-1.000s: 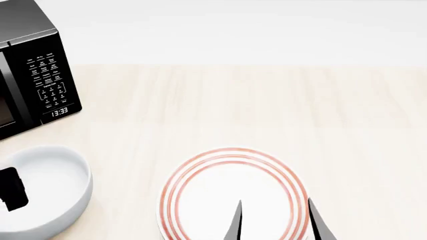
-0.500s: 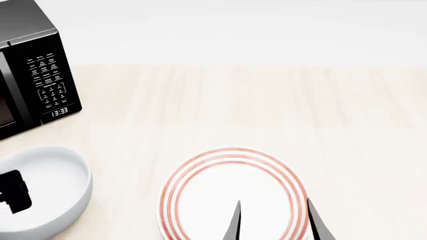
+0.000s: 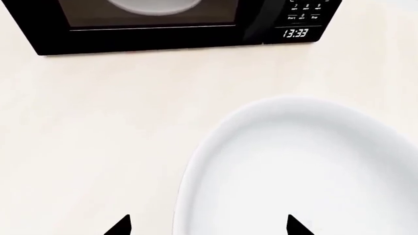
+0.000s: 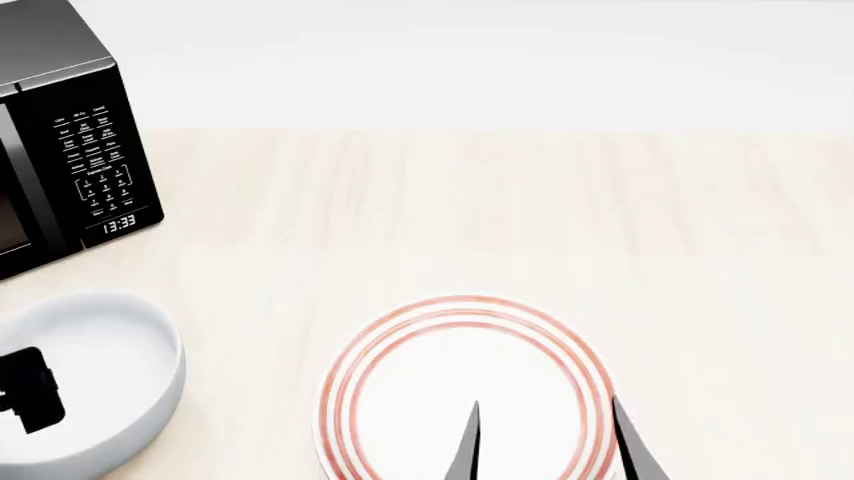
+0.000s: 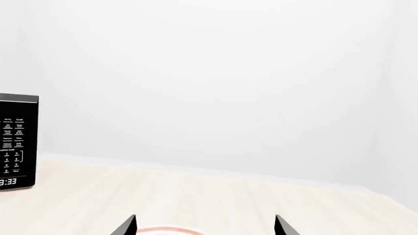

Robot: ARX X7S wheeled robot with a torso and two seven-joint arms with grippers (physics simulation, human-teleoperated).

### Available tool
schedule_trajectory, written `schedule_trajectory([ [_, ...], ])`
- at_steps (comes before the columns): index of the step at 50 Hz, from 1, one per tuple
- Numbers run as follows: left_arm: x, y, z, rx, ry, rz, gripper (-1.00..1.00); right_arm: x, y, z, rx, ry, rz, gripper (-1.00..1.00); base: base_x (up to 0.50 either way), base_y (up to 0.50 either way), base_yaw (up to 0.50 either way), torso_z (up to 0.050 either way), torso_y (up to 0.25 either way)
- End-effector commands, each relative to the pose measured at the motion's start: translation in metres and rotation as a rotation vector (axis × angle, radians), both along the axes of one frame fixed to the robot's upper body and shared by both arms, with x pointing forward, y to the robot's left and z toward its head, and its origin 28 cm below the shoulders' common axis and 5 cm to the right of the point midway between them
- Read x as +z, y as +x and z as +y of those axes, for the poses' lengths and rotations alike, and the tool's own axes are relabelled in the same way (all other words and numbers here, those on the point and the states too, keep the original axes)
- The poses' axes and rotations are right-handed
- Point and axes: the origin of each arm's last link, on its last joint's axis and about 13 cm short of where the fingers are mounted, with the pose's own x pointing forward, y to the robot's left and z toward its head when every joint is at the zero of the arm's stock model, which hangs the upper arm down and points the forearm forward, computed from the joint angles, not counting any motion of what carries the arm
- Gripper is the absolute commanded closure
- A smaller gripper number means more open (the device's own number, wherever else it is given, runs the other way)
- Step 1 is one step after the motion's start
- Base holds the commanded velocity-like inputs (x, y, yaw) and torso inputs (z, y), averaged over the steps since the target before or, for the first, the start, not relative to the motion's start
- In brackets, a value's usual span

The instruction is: Pick up the white bowl and put it on the plate.

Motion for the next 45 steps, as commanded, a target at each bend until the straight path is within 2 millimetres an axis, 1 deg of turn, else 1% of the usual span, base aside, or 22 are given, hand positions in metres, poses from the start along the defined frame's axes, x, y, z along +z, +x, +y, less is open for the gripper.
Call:
schedule_trajectory([
  [1, -0.006, 0.002, -0.005, -0.011, -0.048, -0.007, -1.00, 0.002, 0.001, -0.001, 0.006, 0.003, -0.007, -1.00, 0.00, 0.00, 0.00, 0.000, 0.000],
  [21, -0.012, 0.001, -0.001, 0.009, -0.054, -0.003, -1.00, 0.001, 0.001, -0.001, 0.005, 0.002, -0.006, -1.00, 0.00, 0.00, 0.00, 0.000, 0.000],
  [22, -0.012, 0.000, -0.001, 0.009, -0.054, -0.004, 1.00, 0.002, 0.001, -0.001, 0.005, 0.002, -0.006, -1.00, 0.00, 0.00, 0.00, 0.000, 0.000],
  [45, -0.017, -0.006, 0.005, 0.069, -0.074, -0.014, 1.00, 0.001, 0.000, 0.000, 0.004, -0.001, -0.006, -1.00, 0.00, 0.00, 0.00, 0.000, 0.000],
])
